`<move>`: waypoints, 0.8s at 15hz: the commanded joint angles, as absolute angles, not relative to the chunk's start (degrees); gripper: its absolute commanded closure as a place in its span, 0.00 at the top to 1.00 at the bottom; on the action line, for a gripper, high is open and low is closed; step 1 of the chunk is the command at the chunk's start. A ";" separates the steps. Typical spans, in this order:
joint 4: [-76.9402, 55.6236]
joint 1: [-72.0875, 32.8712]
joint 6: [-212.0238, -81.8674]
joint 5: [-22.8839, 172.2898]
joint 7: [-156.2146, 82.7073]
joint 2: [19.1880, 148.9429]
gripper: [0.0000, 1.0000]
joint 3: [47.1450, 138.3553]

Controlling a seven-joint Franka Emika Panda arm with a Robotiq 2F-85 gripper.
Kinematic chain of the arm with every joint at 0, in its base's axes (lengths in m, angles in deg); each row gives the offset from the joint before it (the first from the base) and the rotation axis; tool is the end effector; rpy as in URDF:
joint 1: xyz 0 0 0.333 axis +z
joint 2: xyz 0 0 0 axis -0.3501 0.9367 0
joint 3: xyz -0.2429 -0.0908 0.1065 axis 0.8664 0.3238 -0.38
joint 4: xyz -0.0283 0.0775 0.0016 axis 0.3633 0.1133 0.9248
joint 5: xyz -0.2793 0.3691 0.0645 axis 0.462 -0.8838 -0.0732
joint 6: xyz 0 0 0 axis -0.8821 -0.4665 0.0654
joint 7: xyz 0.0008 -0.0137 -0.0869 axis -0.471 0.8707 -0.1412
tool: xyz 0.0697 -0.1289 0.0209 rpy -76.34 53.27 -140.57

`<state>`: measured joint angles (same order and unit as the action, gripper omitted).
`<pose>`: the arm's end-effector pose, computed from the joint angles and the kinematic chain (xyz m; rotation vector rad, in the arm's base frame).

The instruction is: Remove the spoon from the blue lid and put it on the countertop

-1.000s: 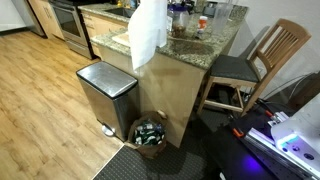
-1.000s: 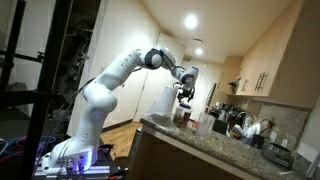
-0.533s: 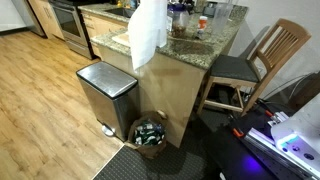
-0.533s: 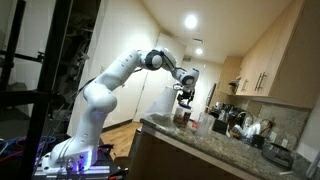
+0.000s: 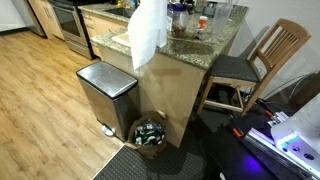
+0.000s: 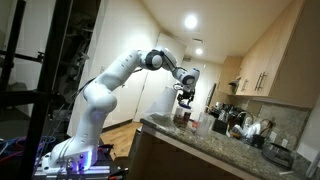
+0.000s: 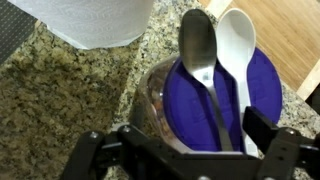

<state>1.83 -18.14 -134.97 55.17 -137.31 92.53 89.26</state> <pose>0.7871 0.0488 0.4032 -1.5703 2.2426 0.0394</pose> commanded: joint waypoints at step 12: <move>2.72 -17.60 -130.99 56.15 -137.47 93.93 0.43 89.22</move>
